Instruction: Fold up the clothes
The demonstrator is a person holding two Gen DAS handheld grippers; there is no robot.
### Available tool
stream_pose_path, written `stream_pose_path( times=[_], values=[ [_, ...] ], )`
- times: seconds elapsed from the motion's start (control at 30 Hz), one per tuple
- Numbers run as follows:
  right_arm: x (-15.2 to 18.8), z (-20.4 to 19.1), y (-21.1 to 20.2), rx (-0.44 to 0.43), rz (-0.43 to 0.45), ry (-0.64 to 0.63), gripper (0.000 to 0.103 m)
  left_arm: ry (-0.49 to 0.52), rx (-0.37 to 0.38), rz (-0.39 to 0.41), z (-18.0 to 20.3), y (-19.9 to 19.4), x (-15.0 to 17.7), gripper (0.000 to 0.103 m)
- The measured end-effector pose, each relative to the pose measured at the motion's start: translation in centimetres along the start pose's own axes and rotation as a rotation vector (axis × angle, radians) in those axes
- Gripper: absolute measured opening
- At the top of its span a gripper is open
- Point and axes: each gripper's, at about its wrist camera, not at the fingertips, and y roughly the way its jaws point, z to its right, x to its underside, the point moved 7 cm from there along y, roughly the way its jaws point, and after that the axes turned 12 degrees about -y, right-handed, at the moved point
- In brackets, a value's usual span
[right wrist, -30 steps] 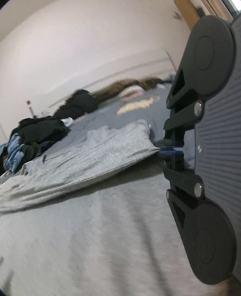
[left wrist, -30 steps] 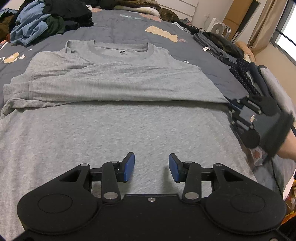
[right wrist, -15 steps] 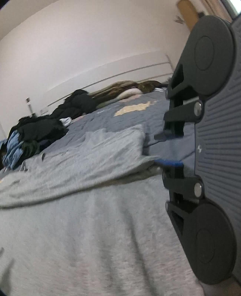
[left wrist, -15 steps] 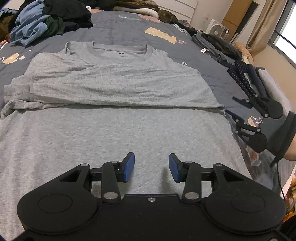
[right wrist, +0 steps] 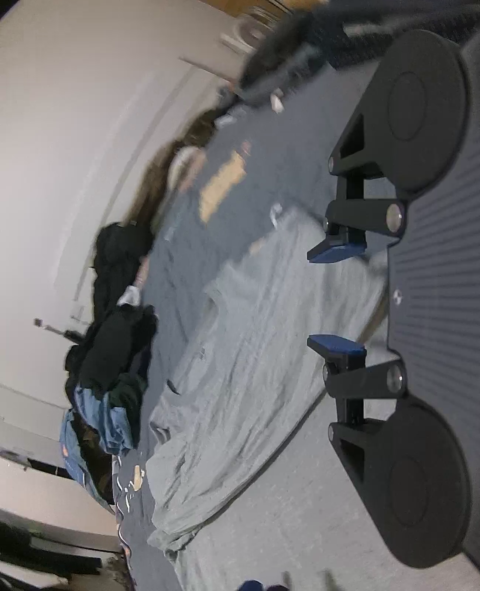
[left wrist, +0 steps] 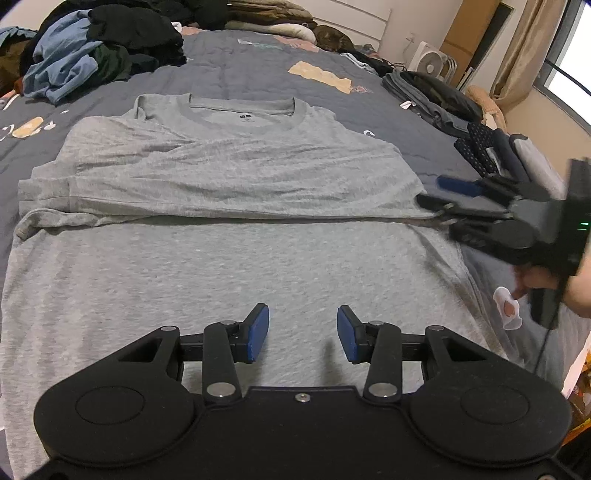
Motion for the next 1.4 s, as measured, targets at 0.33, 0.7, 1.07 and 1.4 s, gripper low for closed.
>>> stream_pose_path(
  times=[0.33, 0.7, 1.07, 1.4],
  values=[
    [2.6, 1.6, -0.1, 0.036, -0.12, 0.181, 0.042, -0.015, 0.0, 0.013, -1.0, -0.3, -0.6, 0.041],
    [4.3, -2.2, -10.2, -0.043, -0.122, 0.52, 0.051, 0.022, -0.018, 0.034, -2.0, -2.6, 1.0, 0.041],
    [9.0, -7.4, -19.0, -0.133, -0.312, 0.706, 0.06, 0.071, -0.095, -0.043, -3.4, -9.1, 5.3, 0.041],
    [9.8, -9.8, -20.9, -0.291, -0.466, 0.685, 0.061, 0.07, -0.247, -0.288, -10.4, -16.1, 9.3, 0.06]
  ],
)
